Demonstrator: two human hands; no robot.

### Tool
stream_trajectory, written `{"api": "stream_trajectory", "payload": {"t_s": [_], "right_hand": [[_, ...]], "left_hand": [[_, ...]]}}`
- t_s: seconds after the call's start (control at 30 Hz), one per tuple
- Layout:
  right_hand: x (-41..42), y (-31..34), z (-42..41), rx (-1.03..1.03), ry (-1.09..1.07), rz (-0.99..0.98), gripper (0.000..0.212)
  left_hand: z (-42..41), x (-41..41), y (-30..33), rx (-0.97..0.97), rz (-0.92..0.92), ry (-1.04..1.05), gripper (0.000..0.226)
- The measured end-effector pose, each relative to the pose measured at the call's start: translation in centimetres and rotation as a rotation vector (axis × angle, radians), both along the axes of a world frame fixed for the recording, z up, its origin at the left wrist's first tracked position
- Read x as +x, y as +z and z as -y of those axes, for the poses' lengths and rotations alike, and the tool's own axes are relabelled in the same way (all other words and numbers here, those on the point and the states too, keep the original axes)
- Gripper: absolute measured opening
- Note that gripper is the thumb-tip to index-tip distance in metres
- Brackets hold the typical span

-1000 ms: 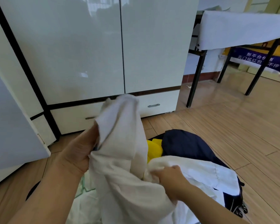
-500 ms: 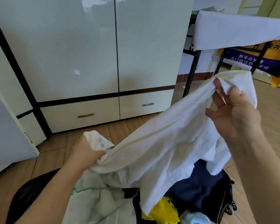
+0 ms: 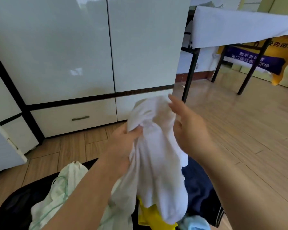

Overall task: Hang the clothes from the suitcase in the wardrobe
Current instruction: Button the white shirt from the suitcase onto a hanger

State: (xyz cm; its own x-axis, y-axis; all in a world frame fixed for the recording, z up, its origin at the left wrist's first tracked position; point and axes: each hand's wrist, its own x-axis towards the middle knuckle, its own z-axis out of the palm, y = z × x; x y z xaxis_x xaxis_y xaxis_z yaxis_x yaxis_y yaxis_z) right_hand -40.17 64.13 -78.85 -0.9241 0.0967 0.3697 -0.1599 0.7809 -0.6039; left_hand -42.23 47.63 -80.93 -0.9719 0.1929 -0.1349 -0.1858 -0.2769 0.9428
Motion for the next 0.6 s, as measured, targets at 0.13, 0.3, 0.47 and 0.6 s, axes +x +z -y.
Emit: {"api": "stream_trajectory", "payload": {"t_s": [0.13, 0.3, 0.47, 0.6], "right_hand": [[1.1, -2.7, -1.3, -0.342, 0.063, 0.707, 0.024], [1.8, -4.5, 2.4, -1.193, 0.233, 1.001, 0.038], [-0.4, -2.1, 3.2, -1.484, -0.206, 0.434, 0.024], [0.9, 4.4, 0.0, -0.976, -0.261, -0.442, 0.026]], "left_hand": [[3.0, -0.8, 0.2, 0.342, 0.193, -0.065, 0.034], [3.8, -0.8, 0.6, 0.403, 0.173, -0.104, 0.044], [4.6, -1.9, 0.4, 0.309, 0.122, -0.029, 0.037], [5.4, -2.6, -0.6, -0.053, 0.083, 0.118, 0.023]]}}
